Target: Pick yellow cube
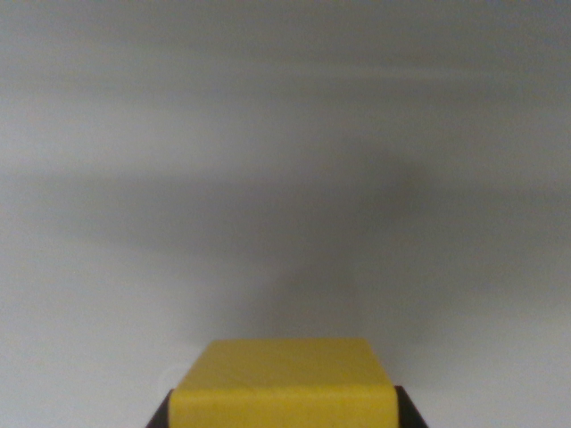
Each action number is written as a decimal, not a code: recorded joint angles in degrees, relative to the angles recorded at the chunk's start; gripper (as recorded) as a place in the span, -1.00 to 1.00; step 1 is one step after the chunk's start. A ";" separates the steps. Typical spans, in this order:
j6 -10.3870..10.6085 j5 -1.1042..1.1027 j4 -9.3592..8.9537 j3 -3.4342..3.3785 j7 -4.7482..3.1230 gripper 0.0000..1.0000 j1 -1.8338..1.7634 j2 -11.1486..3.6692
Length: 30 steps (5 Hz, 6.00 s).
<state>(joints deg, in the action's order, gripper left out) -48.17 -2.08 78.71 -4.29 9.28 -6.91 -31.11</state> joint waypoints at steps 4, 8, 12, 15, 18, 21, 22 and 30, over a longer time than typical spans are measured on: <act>-4.28 0.15 2.76 -0.08 -0.06 1.00 0.02 1.53; -9.13 0.32 5.88 -0.17 -0.14 1.00 0.05 3.27; -14.51 0.51 9.33 -0.28 -0.22 1.00 0.08 5.19; -17.22 0.61 11.08 -0.33 -0.26 1.00 0.10 6.16; -22.40 0.79 14.41 -0.43 -0.34 1.00 0.13 8.01; -24.89 0.88 16.01 -0.47 -0.37 1.00 0.14 8.90; -27.21 0.96 17.51 -0.52 -0.41 1.00 0.15 9.73; -33.98 1.20 21.86 -0.65 -0.51 1.00 0.19 12.15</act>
<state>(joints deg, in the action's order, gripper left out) -82.15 -0.88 100.57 -4.94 8.77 -6.72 -18.96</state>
